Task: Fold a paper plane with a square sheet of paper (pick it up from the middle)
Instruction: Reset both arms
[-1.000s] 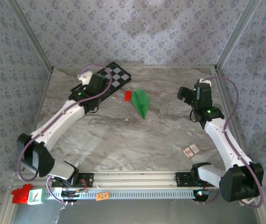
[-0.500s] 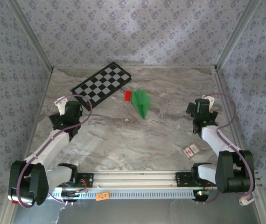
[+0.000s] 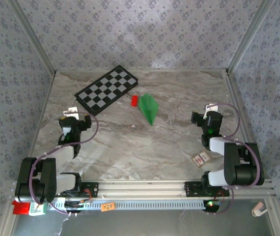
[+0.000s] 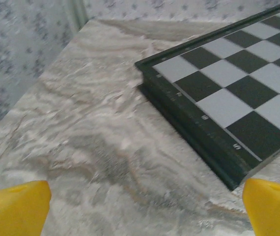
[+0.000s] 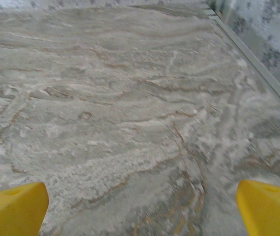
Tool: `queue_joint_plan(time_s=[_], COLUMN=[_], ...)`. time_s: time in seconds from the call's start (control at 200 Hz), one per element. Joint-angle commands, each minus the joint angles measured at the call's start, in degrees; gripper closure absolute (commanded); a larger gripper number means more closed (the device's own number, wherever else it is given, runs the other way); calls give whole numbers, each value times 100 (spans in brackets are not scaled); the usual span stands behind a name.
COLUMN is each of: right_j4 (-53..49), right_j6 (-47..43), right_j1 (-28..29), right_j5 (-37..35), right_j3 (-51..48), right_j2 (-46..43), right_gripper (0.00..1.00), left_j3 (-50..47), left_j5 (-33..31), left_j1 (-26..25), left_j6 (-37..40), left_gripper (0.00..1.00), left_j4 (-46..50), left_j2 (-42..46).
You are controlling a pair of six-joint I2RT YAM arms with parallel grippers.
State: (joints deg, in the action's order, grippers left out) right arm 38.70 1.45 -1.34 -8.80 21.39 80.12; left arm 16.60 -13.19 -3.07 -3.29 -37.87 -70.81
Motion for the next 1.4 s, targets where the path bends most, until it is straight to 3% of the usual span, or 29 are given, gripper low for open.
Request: queue_joint_plan(time_s=[0.0, 0.155, 0.395, 0.62, 1.394], right_j4=[1007, 1278, 810, 806, 806], right_j6=[-318, -401, -302, -298, -298], right_j1=[-41, -17, -11, -20, -18], right_j5=[683, 788, 576, 581, 581], right_j3=[-144, -140, 106, 116, 115], right_j2=[384, 696, 715, 724, 725], right_gripper=[0, 0, 0, 0, 0], left_j3=[-87, 38, 382, 689, 730], left_j5=[696, 919, 735, 581, 764], left_j1=[101, 116, 119, 250, 330], left_j6=[397, 465, 404, 169, 142], left_gripper=[0, 0, 0, 0, 0], left_j4=[-1249, -1490, -1431, -894, -837], left_j2=[-406, -990, -1663, -1703, -1718])
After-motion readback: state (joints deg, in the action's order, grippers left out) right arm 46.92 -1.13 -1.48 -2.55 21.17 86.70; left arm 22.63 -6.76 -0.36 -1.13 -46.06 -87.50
